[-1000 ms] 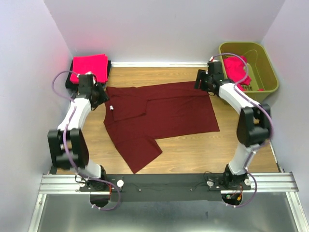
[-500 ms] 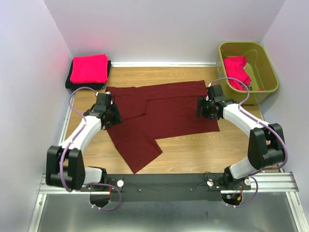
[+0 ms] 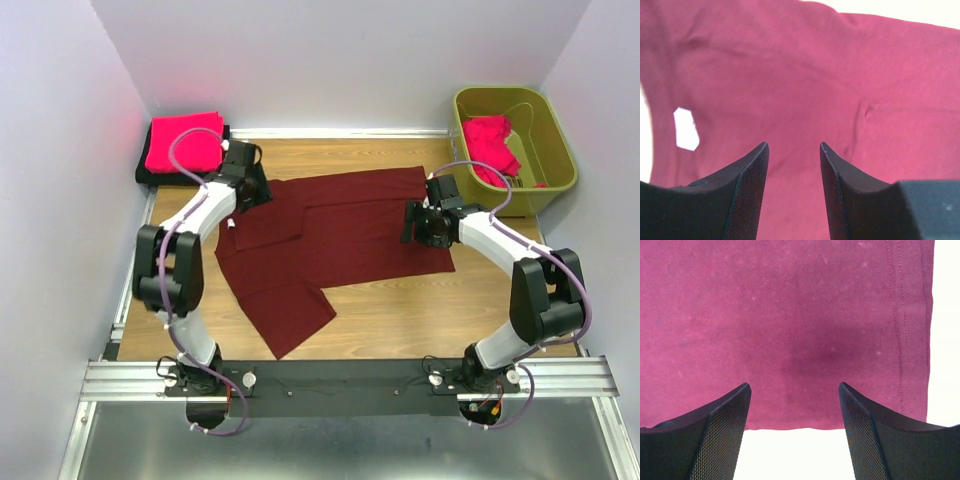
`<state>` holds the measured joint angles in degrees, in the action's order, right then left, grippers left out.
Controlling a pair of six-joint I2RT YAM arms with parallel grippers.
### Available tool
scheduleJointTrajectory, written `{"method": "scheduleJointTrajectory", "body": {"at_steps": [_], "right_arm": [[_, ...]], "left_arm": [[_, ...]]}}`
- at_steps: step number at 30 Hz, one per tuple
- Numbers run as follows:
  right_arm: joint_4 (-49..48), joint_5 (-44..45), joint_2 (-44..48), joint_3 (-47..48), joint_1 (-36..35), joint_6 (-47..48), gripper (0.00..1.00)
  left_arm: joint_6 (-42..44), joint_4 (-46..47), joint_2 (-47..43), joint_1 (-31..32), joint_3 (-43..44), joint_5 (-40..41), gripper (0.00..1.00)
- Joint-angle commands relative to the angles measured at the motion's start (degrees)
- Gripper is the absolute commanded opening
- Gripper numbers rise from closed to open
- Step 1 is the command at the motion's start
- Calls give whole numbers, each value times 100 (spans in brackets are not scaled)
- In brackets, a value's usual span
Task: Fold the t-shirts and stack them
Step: Fold the tshirt
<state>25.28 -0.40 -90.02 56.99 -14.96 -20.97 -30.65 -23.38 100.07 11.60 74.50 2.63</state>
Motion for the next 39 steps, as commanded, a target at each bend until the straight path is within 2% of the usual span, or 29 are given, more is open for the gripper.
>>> {"method": "scheduleJointTrajectory", "body": {"at_steps": [1, 8, 18, 33, 39], "right_arm": [[-23, -83, -69, 23, -42, -83, 78], [-23, 295, -288, 40, -42, -179, 78], [-40, 945, -771, 22, -24, -197, 79], [-76, 1465, -1194, 66, 643, -250, 79], [-32, 1035, -632, 181, 644, -206, 79]], "left_arm": [[173, -62, 714, 203, 468, 167, 53], [305, -88, 1698, 220, 846, 141, 53], [481, -176, 2481, 299, 1347, -61, 53], [473, -527, 3185, 475, 2745, -413, 53], [438, -852, 2959, 475, 3194, -352, 55]]}}
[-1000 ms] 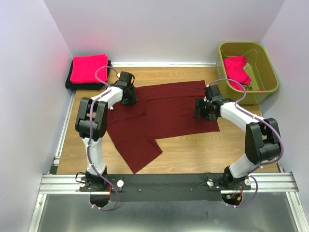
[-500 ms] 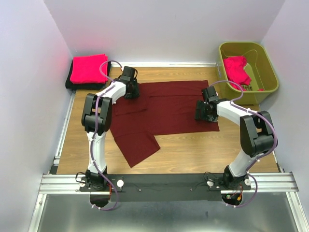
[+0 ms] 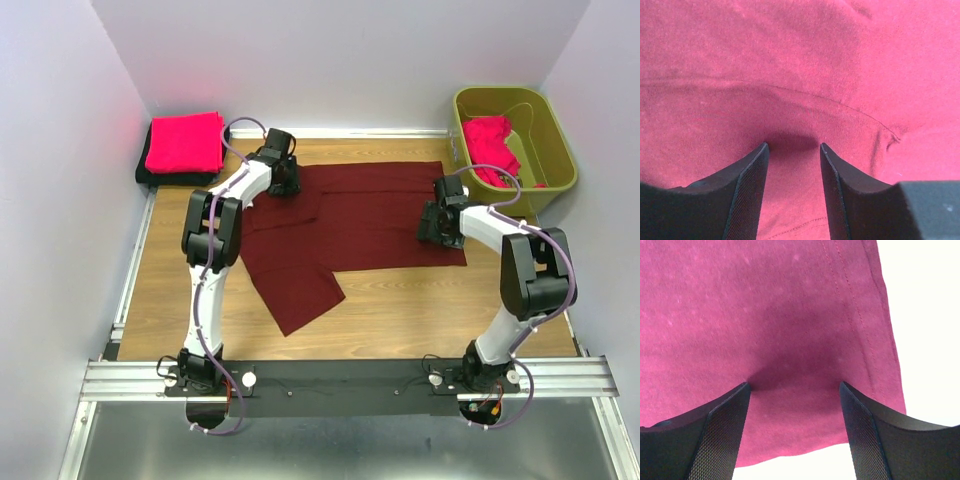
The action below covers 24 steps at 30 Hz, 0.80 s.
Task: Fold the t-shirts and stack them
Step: Fold the tshirt
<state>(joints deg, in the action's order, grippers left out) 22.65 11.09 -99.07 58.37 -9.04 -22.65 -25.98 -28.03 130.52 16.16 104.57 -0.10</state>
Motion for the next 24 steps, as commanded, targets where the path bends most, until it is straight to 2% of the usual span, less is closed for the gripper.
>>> {"method": "scheduleJointTrajectory", "body": {"at_steps": [1, 4, 7, 9, 15, 20, 24], "right_arm": [[248, -186, 396, 52, 51, -37, 79], [309, -318, 862, 17, 60, -107, 80], [459, -301, 1310, -97, 60, -151, 80], [590, -248, 1625, -255, 51, -195, 80], [732, -265, 2277, -677, 69, -345, 80], [758, -336, 2567, -853, 69, -362, 80], [758, -388, 2612, -906, 78, -319, 80]], "left_arm": [[-56, -457, -210, 18, 160, -35, 55], [-109, -502, -903, 10, -85, 378, 57], [-223, -519, -1721, -25, -761, 660, 58], [-329, -519, -2343, -52, -1769, 809, 58], [-759, -467, -3820, -87, -3740, 977, 65], [-1076, -282, -4464, -113, -5128, 968, 65], [-1173, -36, -4544, -122, -5509, 889, 63]]}}
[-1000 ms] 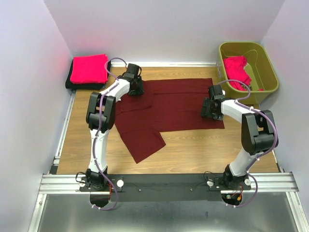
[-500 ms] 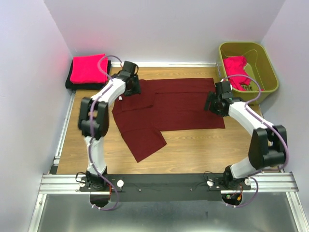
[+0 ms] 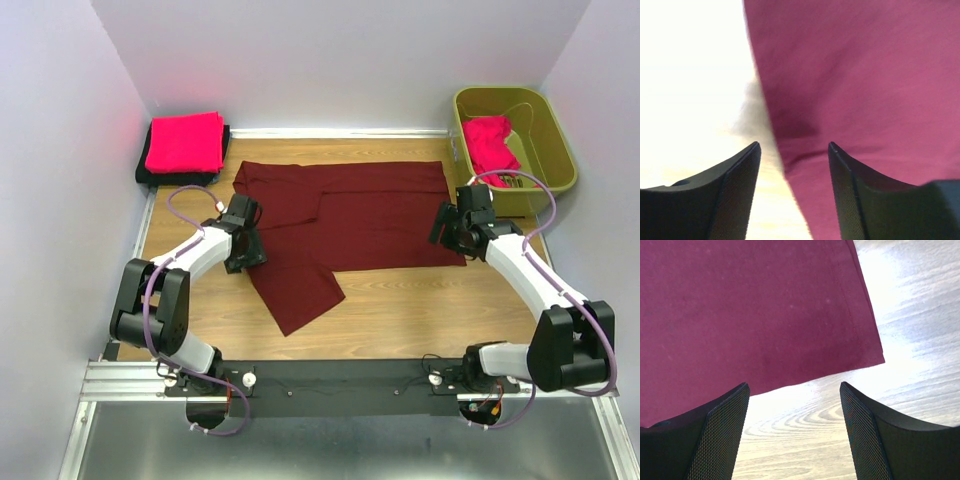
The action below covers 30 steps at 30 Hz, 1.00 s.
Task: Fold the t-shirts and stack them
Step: Fold the tshirt
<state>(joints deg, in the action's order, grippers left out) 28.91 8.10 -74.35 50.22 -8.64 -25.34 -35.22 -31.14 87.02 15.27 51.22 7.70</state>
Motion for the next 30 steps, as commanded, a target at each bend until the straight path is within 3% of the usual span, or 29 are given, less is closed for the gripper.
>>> {"method": "scheduleJointTrajectory", "body": {"at_steps": [1, 9, 17, 22, 25, 30], "right_arm": [[133, -80, 140, -117, 30, -32, 80], [133, -98, 245, -240, 29, -14, 80], [150, 43, 386, -249, 30, -32, 80], [168, 288, 360, -240, 47, -94, 80], [203, 499, 342, -258, 213, -242, 82], [230, 491, 263, -442, 749, -436, 81]], "left_arm": [[-266, 318, -160, -33, -209, 117, 61], [-442, 530, 16, -33, -438, 240, 46], [-521, 512, -19, -33, -780, 205, 45], [-494, 416, -36, -33, -807, 205, 24], [-459, 389, -106, -33, -816, 240, 0], [-363, 284, -194, -41, -737, 249, 0]]}}
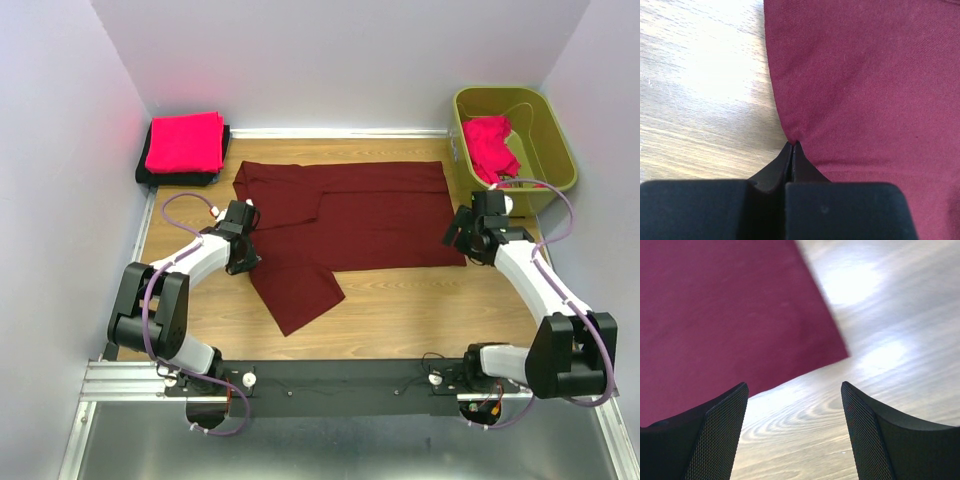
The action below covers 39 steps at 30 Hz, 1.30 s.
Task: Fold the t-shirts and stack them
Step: Fold the tshirt
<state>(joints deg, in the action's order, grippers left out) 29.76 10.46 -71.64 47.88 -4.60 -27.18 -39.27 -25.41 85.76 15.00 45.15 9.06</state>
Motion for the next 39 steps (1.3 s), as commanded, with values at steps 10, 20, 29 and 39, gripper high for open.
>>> {"method": "scheduleJointTrajectory", "body": {"at_steps": [10, 20, 29, 39], "right_arm": [[-189, -403, -412, -507, 1259, -630, 65], [-594, -694, -957, -692, 1277, -859, 63], [-963, -782, -1317, -754, 1277, -806, 63], [-1007, -940, -1485, -745, 1277, -798, 46]], "left_arm": [[191, -245, -138, -6, -234, -53, 0], [235, -219, -226, -6, -287, -141, 0], [209, -210, -278, -15, -270, -185, 0], [209, -236, -340, -50, -296, -168, 0]]}}
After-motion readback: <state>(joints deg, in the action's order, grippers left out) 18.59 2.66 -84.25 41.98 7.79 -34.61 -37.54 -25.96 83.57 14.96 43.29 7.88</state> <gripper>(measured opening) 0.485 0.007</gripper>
